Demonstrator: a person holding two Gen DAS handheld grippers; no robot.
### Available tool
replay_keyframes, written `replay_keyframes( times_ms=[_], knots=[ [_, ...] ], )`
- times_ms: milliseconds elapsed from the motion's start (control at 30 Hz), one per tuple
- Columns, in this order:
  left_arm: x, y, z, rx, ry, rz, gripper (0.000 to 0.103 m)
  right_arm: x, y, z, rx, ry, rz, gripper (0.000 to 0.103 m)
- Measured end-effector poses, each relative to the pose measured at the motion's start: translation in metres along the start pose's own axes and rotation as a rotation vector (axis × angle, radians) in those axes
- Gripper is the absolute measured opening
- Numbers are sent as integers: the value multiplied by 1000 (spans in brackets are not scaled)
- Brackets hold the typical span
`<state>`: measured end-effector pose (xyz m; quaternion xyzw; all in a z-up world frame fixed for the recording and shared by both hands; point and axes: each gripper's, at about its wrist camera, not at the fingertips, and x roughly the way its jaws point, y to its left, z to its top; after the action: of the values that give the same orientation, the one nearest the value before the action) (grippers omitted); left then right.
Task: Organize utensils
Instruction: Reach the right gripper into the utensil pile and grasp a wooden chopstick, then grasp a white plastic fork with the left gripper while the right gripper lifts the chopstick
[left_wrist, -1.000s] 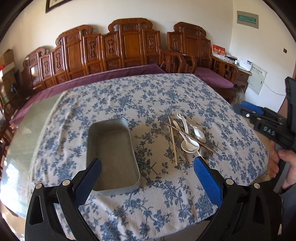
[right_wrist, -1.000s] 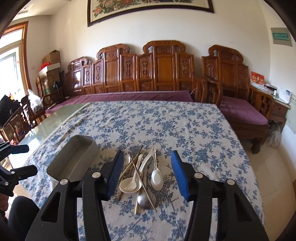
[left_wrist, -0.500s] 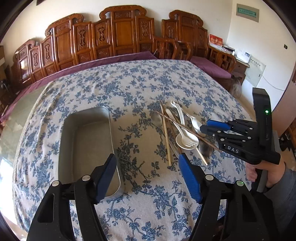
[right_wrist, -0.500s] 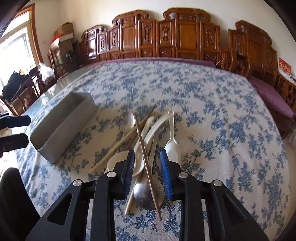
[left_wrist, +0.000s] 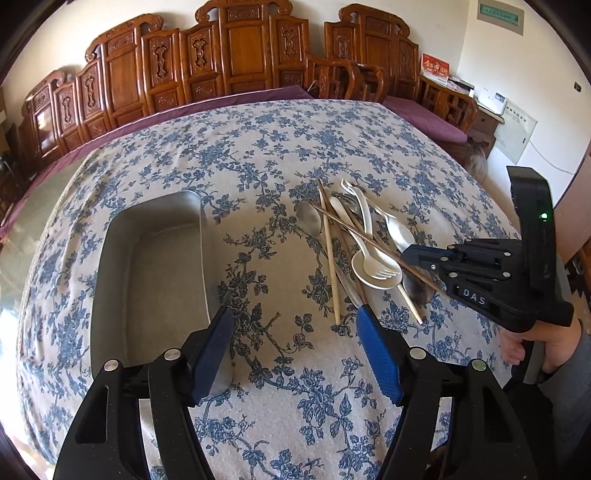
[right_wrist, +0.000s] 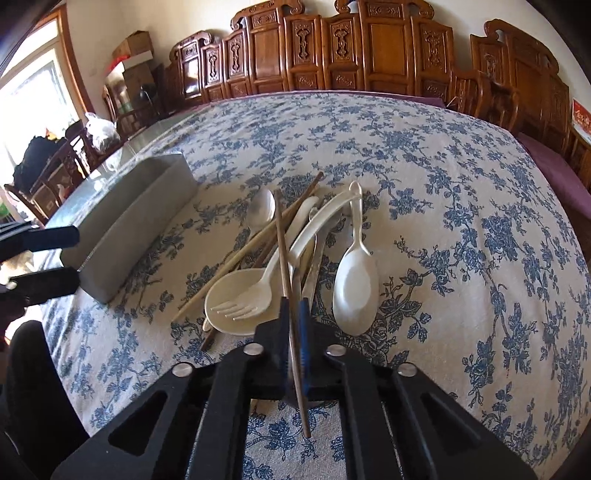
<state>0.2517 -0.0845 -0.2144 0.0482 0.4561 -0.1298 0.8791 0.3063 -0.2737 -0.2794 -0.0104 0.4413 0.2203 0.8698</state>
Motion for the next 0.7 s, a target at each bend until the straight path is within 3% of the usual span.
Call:
replay_keyframes(
  times_ms=[233,400,533,600,700],
  knots=[
    [3,-5,1,-2,-2,2,67,4,2,4,-18,-2,16,4],
    [7,-4,-1,-5,10,13,67,18,5,10,-26,20,3,14],
    [7,-1,-1,-10,13,19,67,26,10,12,-44,35,-4,14],
    [7,0,0,-9,13,21,67,25,11,12,-42,27,2,6],
    [7,-1,0,-6,12,21,67,18,6,13,-25,7,28,6]
  ],
)
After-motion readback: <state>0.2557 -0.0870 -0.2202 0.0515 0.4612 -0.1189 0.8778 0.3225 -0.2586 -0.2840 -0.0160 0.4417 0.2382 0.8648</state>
